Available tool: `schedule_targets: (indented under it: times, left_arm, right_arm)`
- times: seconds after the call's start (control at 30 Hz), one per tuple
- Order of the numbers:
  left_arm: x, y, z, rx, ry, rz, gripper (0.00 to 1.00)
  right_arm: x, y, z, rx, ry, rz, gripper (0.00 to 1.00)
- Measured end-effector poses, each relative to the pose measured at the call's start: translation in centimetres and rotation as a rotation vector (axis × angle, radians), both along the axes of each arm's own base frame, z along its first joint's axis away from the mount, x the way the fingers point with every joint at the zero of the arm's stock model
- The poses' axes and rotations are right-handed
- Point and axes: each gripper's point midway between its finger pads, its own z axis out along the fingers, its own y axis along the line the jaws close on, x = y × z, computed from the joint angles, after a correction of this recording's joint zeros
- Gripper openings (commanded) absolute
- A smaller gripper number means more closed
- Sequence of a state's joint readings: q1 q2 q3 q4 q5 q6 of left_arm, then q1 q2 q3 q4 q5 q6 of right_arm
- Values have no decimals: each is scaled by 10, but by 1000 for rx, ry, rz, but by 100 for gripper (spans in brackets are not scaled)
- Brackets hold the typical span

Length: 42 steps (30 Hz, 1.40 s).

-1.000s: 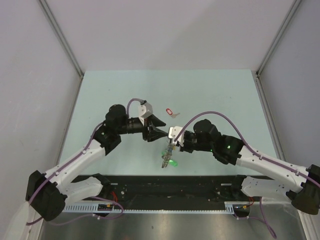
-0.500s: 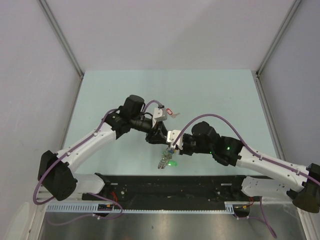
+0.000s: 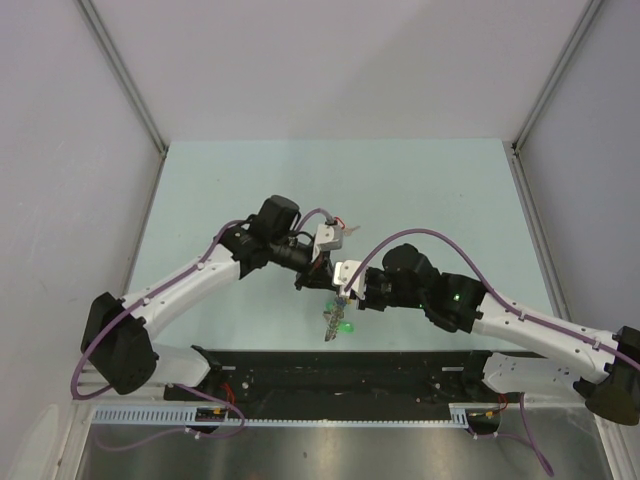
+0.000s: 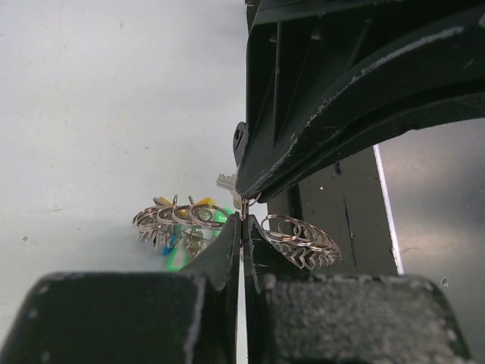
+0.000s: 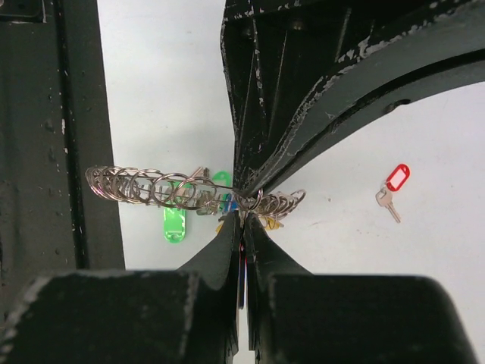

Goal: Put the keys on the keyring

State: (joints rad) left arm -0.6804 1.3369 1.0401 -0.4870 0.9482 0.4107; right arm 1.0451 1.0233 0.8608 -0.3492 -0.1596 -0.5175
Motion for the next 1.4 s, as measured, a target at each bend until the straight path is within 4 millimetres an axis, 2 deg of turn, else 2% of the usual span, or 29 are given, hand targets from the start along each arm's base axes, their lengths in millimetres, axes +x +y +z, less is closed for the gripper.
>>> schedule_targets:
  times: [0.23, 0.53, 0.83, 1.1, 1.13, 1.17, 1.2, 1.3, 1.4]
  left_arm:
    - [1, -1, 7, -57, 11, 87, 0]
    - [1, 4, 29, -302, 23, 336, 0]
    - [3, 11, 32, -510, 37, 495, 0]
    - [4, 19, 45, -712, 12, 578, 0]
    - [5, 20, 44, -725, 15, 588, 3]
    - [5, 21, 43, -734, 17, 596, 10]
    - [5, 22, 43, -737, 17, 600, 24]
    - [3, 26, 48, -761, 2, 600, 40]
    - [-3, 34, 67, -805, -51, 585, 46]
  right_arm:
    - [1, -3, 5, 1, -16, -27, 0]
    - [-8, 2, 21, 65, -72, -67, 0]
    - [-8, 10, 13, 125, -133, -161, 0]
    - [1, 24, 16, 169, -166, -216, 0]
    - [2, 26, 16, 171, -169, -220, 0]
    - [3, 27, 15, 170, -170, -223, 0]
    - [3, 28, 14, 168, -170, -223, 0]
    - [2, 27, 11, 153, -166, -210, 0]
    - [-2, 20, -3, 73, -141, -178, 0]
